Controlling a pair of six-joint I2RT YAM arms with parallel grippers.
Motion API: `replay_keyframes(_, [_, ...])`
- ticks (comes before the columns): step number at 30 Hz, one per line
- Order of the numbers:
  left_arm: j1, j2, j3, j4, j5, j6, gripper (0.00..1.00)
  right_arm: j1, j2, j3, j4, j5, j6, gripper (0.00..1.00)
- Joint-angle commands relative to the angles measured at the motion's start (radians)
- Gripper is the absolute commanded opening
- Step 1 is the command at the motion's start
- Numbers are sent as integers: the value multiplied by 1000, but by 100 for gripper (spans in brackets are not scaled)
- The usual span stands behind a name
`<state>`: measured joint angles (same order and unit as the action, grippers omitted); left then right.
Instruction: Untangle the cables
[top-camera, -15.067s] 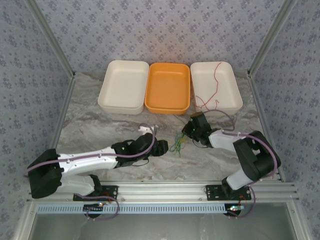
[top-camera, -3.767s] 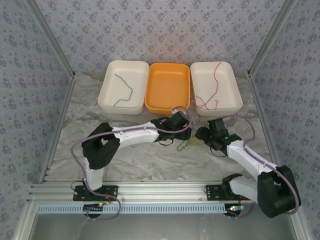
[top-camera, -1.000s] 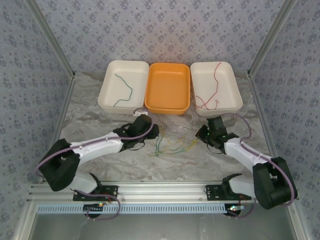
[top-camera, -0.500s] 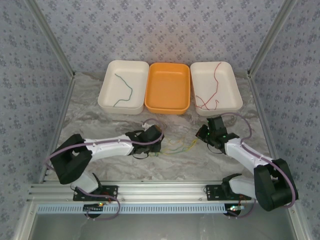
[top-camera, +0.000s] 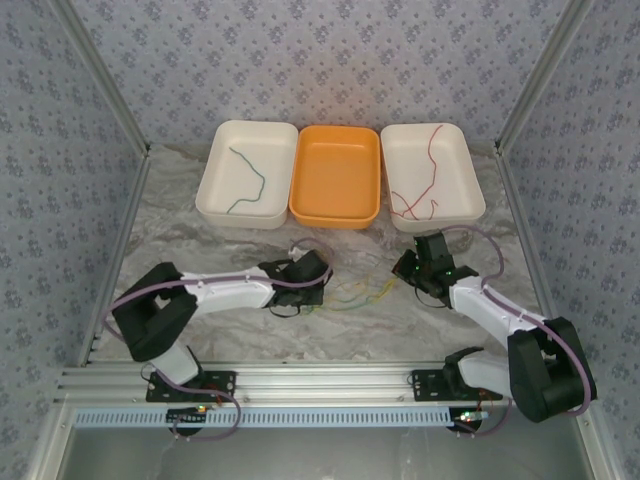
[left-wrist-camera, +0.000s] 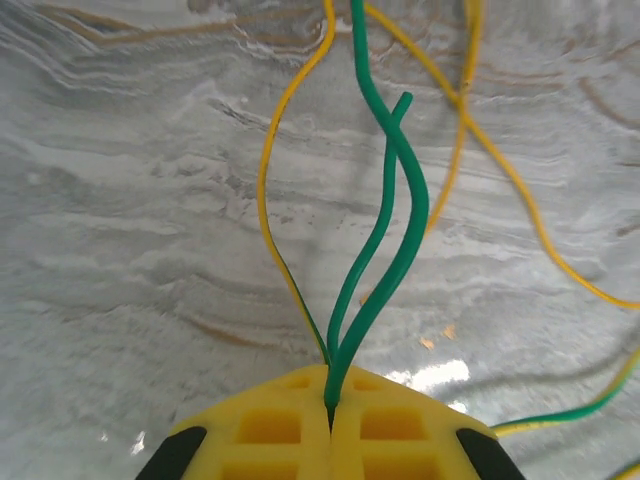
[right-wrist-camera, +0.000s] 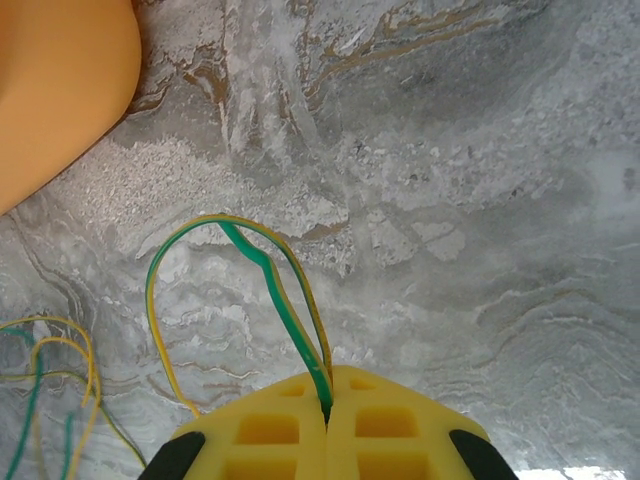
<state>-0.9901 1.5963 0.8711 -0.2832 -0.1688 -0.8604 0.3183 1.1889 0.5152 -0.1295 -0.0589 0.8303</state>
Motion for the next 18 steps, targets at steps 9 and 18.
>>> replay_keyframes(9, [236,-386,3,-162,450,237,0,-237,12,102,-49,-37,-119,0])
replay_keyframes(18, [492,-659,-61,-221,644,272,0,-342,112,163,-25,-119,-150,0])
